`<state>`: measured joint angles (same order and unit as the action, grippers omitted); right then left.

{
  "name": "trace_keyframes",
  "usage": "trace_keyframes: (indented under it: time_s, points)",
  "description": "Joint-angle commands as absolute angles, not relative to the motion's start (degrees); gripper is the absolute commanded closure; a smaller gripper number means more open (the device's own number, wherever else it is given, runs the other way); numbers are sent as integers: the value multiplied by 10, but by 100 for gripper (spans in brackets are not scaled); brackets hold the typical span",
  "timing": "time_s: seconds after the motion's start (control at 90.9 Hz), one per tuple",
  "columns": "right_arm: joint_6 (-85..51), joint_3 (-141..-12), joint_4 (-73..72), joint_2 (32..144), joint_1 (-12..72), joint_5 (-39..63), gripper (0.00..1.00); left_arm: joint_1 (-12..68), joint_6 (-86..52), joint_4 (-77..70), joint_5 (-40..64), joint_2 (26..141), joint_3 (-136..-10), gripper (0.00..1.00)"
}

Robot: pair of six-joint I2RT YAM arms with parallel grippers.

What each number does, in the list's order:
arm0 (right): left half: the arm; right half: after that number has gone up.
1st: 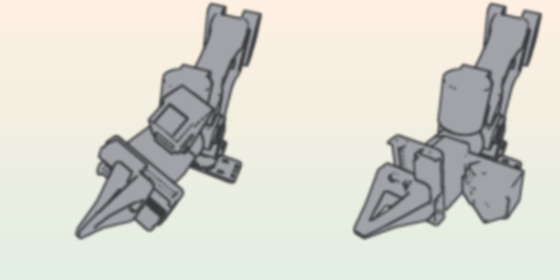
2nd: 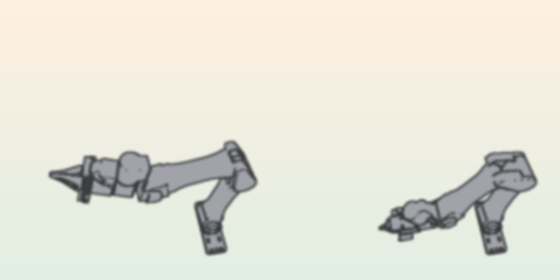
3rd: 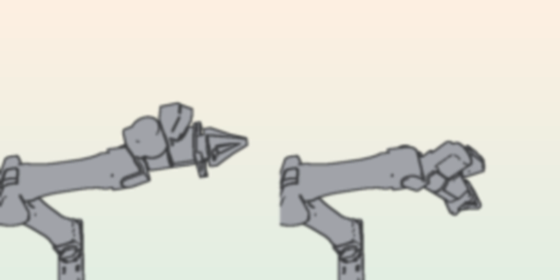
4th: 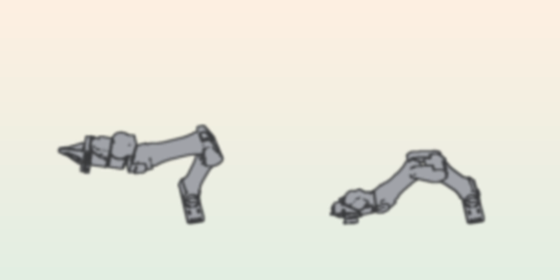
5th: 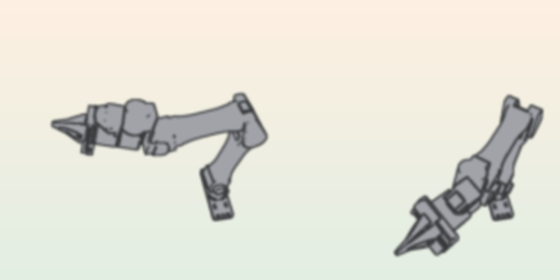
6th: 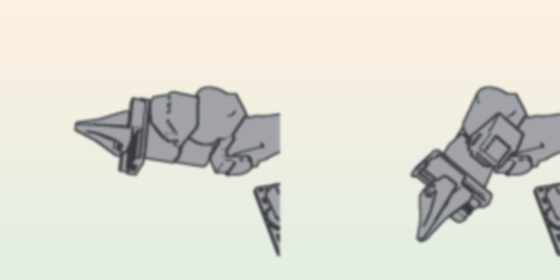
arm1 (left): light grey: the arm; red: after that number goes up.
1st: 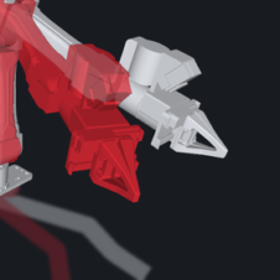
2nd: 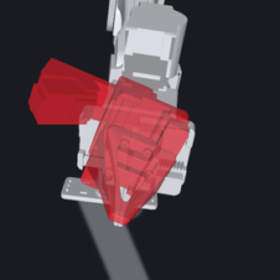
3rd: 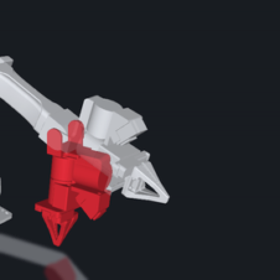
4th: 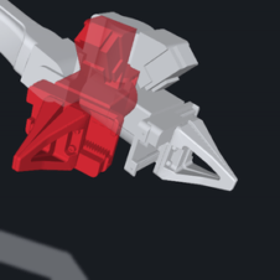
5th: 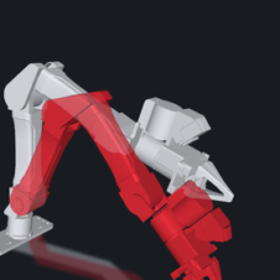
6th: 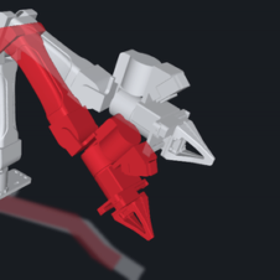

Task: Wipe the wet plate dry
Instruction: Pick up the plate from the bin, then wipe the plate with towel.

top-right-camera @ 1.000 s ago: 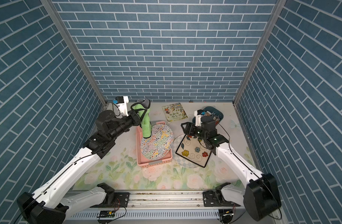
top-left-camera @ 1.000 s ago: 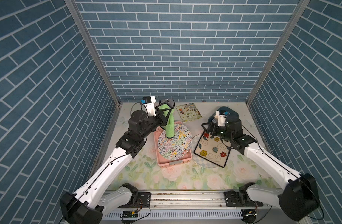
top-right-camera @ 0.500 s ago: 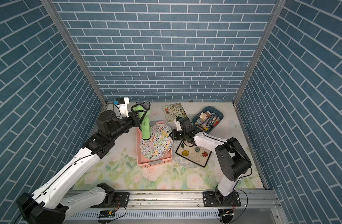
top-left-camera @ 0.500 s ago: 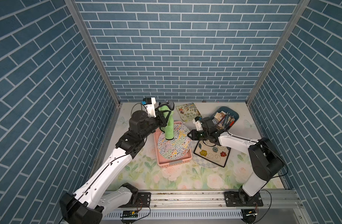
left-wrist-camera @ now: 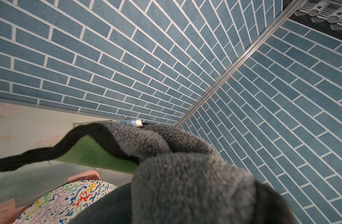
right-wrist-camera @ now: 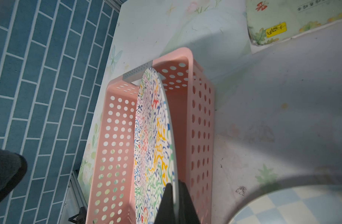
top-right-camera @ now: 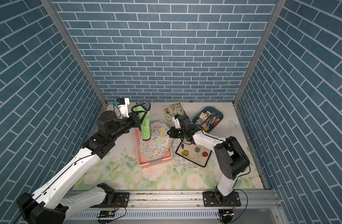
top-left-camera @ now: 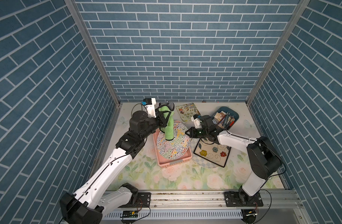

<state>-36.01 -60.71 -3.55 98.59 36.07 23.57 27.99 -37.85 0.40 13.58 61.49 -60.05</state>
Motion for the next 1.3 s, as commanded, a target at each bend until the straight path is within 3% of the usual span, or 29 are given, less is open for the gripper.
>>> trace_keyframes:
  time_s: [0.0,0.451,0.616,0.77,1.056,1.287]
  points:
    - [-313,-622,-7,946,354,206,100,277,-364,8,140,613,-599,100]
    - [-467,-586,-189,703,330,172,100,296,-354,29,60,702,-514,100]
    - [-537,-577,-277,713,358,197,100,348,-370,-76,184,750,-513,100]
    - [-595,-568,-360,742,377,213,100,424,-385,-125,202,825,-575,100]
    - [-656,-519,-371,672,292,209,100,309,-479,-149,158,764,-529,100]
    - [-641,-523,-405,697,340,229,100,392,-452,-184,220,820,-585,100]
